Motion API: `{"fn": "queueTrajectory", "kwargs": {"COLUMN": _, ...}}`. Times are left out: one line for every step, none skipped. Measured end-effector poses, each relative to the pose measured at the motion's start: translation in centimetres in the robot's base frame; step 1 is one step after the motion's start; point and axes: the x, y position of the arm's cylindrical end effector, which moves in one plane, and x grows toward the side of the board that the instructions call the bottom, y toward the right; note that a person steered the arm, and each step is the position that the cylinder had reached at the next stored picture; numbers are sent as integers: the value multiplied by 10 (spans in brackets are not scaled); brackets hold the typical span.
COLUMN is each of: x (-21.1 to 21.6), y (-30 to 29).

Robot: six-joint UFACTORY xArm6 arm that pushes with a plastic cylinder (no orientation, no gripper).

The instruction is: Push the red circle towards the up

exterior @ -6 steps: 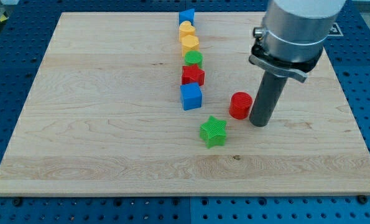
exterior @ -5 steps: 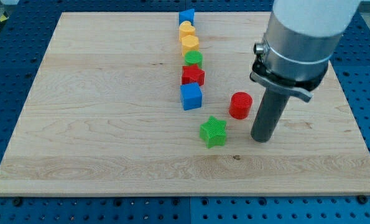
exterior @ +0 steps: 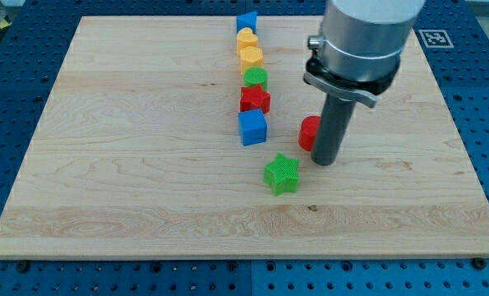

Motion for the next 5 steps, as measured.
{"fn": "queueTrajectory", "kwargs": {"x": -4, "y": -15}}
{"fn": "queueTrajectory", "kwargs": {"x": -9, "y": -18}}
{"fn": "queueTrajectory", "kwargs": {"x": -22, "y": -15}}
{"fn": "queueTrajectory", "kwargs": {"x": -41, "y": -4}}
{"fn": "queueTrajectory", "kwargs": {"x": -59, "y": 6}}
